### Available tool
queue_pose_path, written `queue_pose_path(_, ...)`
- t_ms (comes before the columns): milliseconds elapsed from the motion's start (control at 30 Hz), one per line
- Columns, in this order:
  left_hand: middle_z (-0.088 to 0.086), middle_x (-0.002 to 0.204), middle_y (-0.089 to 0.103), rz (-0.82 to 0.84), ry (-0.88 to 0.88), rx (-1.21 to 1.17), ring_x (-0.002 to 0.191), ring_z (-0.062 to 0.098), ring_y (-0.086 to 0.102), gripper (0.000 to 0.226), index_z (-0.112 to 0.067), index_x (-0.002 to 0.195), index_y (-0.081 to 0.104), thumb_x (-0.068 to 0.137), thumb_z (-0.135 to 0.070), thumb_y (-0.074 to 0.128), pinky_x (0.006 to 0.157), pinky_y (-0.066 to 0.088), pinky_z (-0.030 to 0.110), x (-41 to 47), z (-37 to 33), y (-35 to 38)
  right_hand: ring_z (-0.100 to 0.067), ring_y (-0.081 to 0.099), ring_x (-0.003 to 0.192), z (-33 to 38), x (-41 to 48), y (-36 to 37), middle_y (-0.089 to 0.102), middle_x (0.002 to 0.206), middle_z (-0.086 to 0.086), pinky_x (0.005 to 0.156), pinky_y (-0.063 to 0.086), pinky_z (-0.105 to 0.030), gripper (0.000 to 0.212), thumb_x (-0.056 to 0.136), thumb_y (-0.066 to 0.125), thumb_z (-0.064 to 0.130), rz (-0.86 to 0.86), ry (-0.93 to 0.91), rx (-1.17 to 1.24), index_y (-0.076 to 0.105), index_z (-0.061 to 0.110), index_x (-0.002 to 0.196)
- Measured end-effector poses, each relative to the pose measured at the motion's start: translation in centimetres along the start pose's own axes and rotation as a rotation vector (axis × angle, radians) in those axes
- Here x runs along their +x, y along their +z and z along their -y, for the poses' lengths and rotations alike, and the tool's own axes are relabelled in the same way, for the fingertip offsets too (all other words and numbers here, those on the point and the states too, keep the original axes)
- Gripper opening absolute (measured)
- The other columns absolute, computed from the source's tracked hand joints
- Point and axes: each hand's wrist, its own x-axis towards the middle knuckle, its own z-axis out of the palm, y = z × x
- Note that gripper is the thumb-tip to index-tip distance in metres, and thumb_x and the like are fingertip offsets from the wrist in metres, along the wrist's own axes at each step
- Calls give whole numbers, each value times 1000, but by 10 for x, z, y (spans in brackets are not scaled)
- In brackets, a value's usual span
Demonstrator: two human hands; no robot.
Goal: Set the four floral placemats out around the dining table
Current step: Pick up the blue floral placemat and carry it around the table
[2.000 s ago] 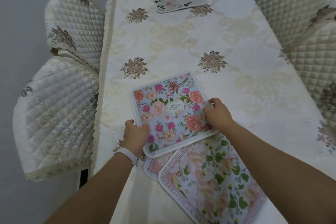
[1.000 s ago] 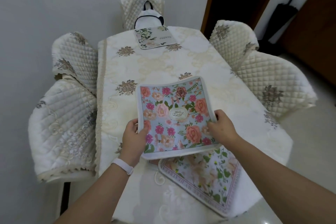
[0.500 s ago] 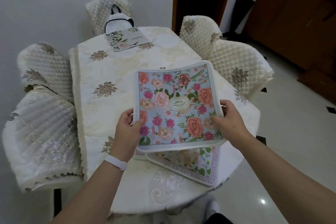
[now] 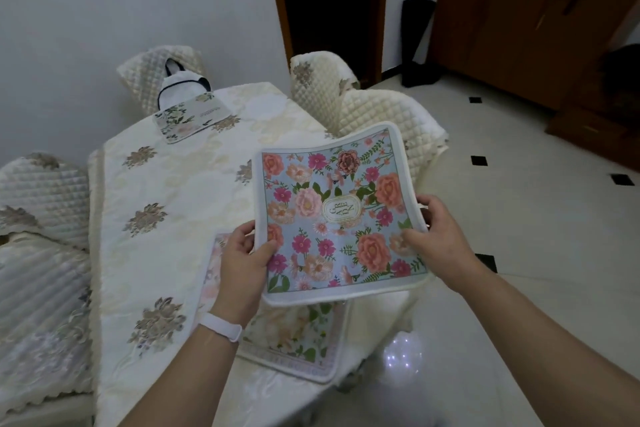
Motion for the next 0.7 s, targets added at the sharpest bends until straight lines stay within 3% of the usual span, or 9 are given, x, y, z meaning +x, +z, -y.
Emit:
queue_pose_path(100, 10, 98, 74, 15, 0, 30, 83, 33, 72, 30, -19, 111, 56, 89, 1, 63, 66, 60, 43, -7, -1, 57, -17, 69, 85, -14, 11, -56, 65, 101, 1, 66, 57, -31, 51, 83, 66, 1, -21, 2, 5, 49, 30, 120)
queue_pose_path(367, 7, 100, 73, 97, 31, 6, 81, 18, 73, 31, -19, 106, 57, 90, 6, 59, 61, 58, 28, -25, -4, 204, -18, 71, 86, -48, 27, -193, 68, 102, -2, 67, 59, -31, 47, 85, 64, -3, -88, 45, 109, 50, 27, 118)
queue_pose_path(600, 10, 101, 71, 199, 54, 19, 81, 20, 73, 29, -19, 106, 57, 90, 5, 60, 62, 59, 30, -9, -10, 293, -15, 72, 82, -54, 50, -271, 69, 99, -1, 63, 59, -29, 49, 83, 65, -4, -181, 71, 113, 49, 38, 104)
queue_pose_path(700, 11, 101, 72, 238, 44, 40, 82, 23, 73, 29, -19, 106, 57, 89, 3, 61, 63, 60, 32, 11, -8, 330, -15, 72, 81, -58, 66, -294, 69, 98, -2, 64, 59, -31, 50, 84, 67, -2, -235, 79, 107, 47, 35, 110)
